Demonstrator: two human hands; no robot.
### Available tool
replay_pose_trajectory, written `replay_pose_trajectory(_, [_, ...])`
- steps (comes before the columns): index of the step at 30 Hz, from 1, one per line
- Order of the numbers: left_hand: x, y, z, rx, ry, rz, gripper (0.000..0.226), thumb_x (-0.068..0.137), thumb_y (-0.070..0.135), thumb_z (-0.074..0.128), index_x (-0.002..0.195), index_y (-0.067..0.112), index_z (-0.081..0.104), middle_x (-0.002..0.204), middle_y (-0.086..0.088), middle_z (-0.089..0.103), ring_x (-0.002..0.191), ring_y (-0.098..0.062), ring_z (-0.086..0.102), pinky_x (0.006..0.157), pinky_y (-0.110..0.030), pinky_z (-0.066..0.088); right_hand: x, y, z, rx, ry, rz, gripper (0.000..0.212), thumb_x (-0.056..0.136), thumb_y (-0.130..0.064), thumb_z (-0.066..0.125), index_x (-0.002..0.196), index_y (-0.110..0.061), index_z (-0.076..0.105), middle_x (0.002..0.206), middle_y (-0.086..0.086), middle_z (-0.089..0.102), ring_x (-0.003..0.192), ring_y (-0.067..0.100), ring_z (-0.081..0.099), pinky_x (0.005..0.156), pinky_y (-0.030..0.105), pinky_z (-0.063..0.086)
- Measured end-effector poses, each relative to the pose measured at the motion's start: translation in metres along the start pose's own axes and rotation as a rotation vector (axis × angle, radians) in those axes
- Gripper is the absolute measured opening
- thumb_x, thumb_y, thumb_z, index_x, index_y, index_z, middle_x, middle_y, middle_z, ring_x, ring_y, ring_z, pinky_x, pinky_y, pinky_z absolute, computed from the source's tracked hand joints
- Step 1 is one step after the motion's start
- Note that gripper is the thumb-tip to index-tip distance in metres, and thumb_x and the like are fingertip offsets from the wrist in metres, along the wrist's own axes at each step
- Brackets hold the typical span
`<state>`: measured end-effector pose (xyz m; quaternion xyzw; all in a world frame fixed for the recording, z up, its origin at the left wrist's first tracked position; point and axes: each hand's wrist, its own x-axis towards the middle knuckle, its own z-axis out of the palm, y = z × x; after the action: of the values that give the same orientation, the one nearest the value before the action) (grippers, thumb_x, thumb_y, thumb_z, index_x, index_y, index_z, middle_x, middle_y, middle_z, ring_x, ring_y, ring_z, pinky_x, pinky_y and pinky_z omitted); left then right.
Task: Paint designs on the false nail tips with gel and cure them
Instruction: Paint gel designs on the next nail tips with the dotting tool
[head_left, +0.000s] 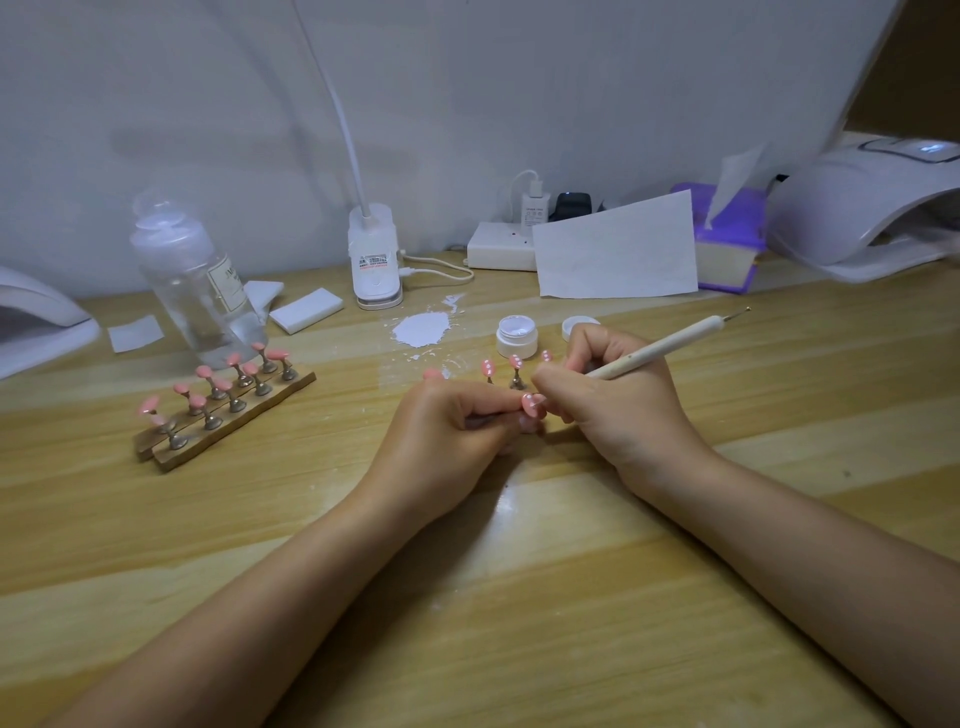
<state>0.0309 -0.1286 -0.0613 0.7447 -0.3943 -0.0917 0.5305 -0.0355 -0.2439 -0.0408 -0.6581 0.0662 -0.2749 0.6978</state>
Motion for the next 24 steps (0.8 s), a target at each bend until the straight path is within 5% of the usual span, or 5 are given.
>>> replay_pose_trajectory(10, [0.0004,-0.0001,0.0001,0.019,0.005,0.029,0.017,0.081,0.001,0.065,0.09,0.012,0.074,0.081,0.01,0.072,0.067,0.015,0.054,0.069,-0.018,0.051,0.0004,0.0,0.0004,0.035,0.011,0.005,0.041,0.076,0.018,0.052,0.053,-0.01,0.033,0.031,-0.01,0.038,0.032,0.001,0.048,0.037,0.008,0.035])
replay_pose_trajectory(24, [0.0002,-0.0012,-0.0002,0.003,0.004,0.018,0.017,0.082,0.001,0.064,0.089,0.013,0.074,0.079,0.008,0.072,0.069,0.01,0.057,0.07,-0.02,0.053,0.0002,0.0002,-0.0001,0.023,0.009,0.006,0.039,0.076,0.017,0.052,0.053,-0.01,0.034,0.031,-0.008,0.041,0.033,0.001,0.049,0.037,0.009,0.037])
